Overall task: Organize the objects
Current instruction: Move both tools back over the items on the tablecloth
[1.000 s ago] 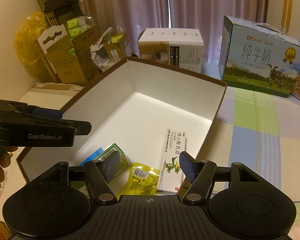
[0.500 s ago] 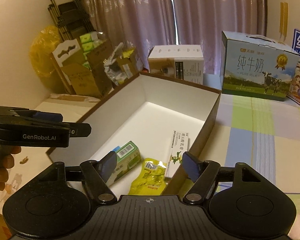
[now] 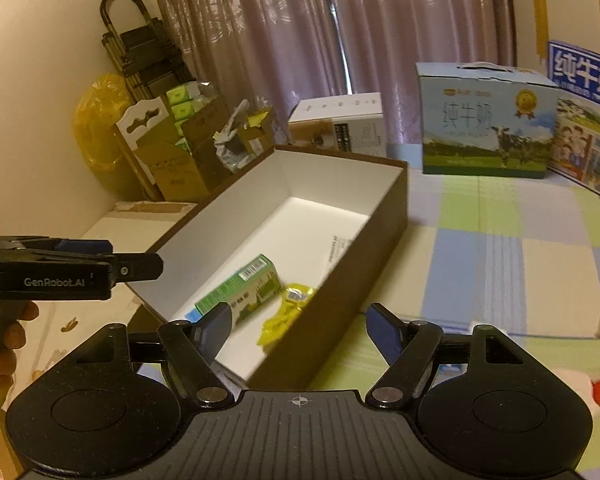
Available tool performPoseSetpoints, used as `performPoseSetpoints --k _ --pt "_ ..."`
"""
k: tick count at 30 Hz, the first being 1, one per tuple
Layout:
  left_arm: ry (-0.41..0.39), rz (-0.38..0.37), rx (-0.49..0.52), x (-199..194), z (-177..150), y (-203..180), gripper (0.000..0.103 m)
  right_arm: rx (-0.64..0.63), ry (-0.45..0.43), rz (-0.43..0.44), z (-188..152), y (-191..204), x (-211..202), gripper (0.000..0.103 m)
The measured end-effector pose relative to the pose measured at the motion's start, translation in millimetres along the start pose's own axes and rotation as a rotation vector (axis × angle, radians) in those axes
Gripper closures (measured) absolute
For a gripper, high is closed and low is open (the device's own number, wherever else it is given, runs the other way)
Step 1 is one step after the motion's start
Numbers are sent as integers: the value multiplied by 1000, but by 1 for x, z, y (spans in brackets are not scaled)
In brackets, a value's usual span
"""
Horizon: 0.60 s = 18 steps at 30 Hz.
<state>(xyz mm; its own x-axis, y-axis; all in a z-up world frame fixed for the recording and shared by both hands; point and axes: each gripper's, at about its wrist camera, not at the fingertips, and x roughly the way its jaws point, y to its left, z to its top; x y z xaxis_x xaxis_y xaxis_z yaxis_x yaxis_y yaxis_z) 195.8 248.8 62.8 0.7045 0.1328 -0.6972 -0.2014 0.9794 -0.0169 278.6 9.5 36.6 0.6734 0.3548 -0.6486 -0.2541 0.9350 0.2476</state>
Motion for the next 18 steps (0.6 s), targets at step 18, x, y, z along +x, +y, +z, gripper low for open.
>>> performPoseSetpoints --k 18 --pt "64 -78 -12 -26 -48 -81 26 23 39 -52 -53 -56 -56 32"
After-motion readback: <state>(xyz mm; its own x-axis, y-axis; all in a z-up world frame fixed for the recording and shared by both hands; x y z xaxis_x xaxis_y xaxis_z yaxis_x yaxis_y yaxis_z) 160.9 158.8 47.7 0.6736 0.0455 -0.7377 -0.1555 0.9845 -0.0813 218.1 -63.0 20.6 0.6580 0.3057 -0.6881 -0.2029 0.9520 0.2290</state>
